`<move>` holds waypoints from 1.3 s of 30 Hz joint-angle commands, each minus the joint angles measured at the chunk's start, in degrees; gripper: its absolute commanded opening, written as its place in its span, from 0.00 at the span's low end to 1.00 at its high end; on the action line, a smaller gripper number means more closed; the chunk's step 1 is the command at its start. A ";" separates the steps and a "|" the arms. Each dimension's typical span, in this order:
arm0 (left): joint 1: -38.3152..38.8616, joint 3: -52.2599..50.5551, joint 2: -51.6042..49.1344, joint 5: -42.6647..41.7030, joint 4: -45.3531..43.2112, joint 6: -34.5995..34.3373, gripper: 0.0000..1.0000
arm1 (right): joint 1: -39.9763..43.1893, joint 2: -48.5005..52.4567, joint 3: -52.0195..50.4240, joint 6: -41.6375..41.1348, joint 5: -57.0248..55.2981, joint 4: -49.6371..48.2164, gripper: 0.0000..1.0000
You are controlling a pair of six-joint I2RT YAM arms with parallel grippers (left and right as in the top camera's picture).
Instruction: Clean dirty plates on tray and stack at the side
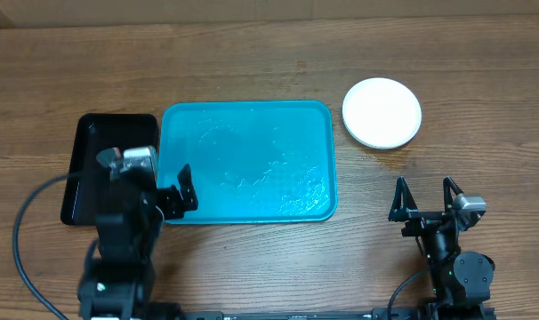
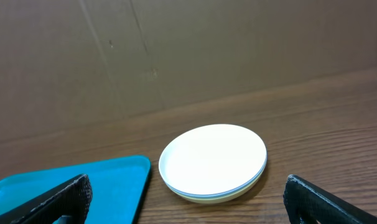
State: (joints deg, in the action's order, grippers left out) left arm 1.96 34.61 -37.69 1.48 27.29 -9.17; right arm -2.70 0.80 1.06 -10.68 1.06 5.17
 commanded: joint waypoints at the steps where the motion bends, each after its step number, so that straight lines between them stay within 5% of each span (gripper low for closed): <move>1: 0.20 -7.23 4.37 -0.09 -5.31 1.46 0.99 | 0.11 -0.63 -0.59 0.20 -0.57 -0.33 1.00; 17: -1.25 -34.16 23.76 -2.67 -38.27 0.83 1.00 | 0.11 -0.63 -0.59 0.17 -0.57 -0.33 1.00; 24: -3.52 -34.34 27.30 -5.60 -35.47 0.83 1.00 | 0.11 -0.63 -0.59 0.17 -0.57 -0.33 1.00; 31: -4.31 -34.34 33.20 -5.07 -23.06 1.46 1.00 | 0.11 -0.63 -0.59 0.20 -0.57 -0.33 1.00; 39: -4.28 -34.34 36.85 -4.85 -22.93 1.97 1.00 | 0.11 -0.63 -0.59 0.20 -0.57 -0.33 1.00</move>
State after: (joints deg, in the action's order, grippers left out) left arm -2.00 0.47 -2.26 -3.03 4.16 -8.54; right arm -2.72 0.80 1.06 -10.68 1.04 5.19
